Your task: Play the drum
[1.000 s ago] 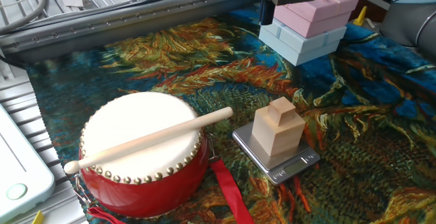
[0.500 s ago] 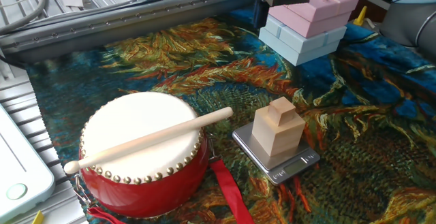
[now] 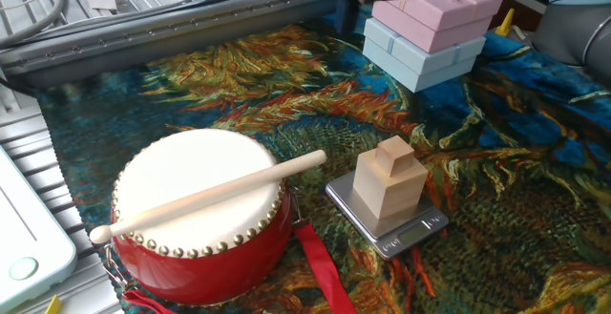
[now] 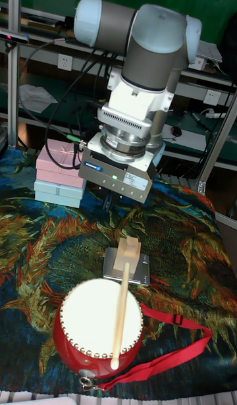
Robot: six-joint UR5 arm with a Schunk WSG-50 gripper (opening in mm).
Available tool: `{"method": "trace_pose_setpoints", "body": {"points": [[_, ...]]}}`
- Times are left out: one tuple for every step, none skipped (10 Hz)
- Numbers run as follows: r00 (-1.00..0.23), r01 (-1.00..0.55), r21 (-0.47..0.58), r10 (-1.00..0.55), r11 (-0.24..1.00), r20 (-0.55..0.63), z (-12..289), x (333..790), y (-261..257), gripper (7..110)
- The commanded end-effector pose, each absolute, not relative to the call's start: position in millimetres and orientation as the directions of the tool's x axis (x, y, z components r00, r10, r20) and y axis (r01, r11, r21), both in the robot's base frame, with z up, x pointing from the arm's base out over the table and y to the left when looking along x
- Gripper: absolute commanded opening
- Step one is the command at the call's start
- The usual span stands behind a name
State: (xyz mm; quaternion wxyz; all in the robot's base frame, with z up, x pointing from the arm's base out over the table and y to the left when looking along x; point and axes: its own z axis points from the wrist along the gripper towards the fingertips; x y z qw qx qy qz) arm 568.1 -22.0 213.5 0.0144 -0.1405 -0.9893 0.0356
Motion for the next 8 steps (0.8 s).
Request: {"method": "trace_pose_setpoints", "body": {"points": [[-0.968, 0.248, -0.064, 0.250, 0.967, 0.020, 225, 591, -21, 7], [-0.969, 0.245, -0.055, 0.247, 0.968, 0.016, 226, 599, -18, 7], [-0.970, 0.241, -0.056, 0.242, 0.969, 0.011, 227, 607, -16, 7], [-0.970, 0.241, -0.061, 0.242, 0.969, 0.008, 229, 615, -16, 7], [-0.970, 0.241, -0.063, 0.242, 0.969, 0.008, 231, 621, -13, 7], [-0.970, 0.242, -0.076, 0.243, 0.967, 0.004, 233, 627, -13, 7], [-0.970, 0.241, -0.082, 0.242, 0.967, 0.003, 234, 632, -11, 7], [-0.970, 0.241, -0.084, 0.242, 0.967, 0.003, 236, 637, -9, 7]]}}
